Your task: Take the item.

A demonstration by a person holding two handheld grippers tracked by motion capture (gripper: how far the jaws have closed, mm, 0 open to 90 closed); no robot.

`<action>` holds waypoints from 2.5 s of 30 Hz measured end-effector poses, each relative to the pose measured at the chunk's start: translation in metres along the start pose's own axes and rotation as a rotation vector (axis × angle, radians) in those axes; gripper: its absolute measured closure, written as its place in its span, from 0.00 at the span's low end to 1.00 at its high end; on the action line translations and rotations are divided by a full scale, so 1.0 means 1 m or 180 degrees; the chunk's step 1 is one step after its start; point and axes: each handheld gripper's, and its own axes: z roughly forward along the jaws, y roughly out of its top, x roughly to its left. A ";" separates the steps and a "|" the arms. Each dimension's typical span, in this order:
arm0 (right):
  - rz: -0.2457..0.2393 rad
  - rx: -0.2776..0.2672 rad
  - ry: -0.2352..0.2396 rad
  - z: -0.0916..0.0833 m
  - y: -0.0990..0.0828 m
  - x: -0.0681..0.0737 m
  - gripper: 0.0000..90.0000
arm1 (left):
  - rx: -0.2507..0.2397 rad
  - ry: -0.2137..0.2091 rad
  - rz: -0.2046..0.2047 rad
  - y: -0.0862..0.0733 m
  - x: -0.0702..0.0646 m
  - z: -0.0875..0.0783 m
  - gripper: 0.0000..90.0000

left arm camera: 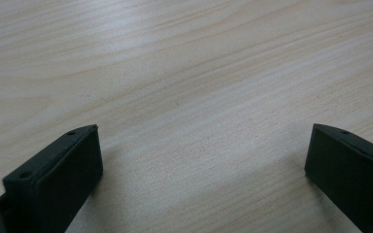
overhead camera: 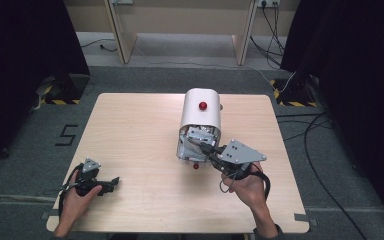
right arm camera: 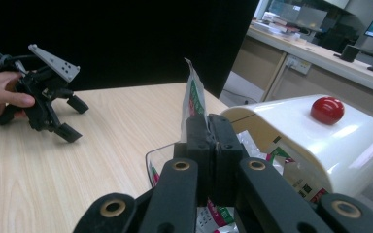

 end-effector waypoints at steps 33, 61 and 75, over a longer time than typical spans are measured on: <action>0.0094 -0.0150 -0.0124 -0.068 -0.005 -0.003 1.00 | -0.0006 0.0000 -0.0006 0.000 0.000 0.000 0.00; 0.0350 0.0049 -0.0550 -0.105 -0.042 -0.029 1.00 | 0.0001 0.0000 0.0001 0.000 0.000 0.000 0.00; 0.0531 0.0351 -0.0870 -0.101 -0.073 -0.056 1.00 | 0.0001 0.0000 0.0001 0.000 0.000 0.000 0.00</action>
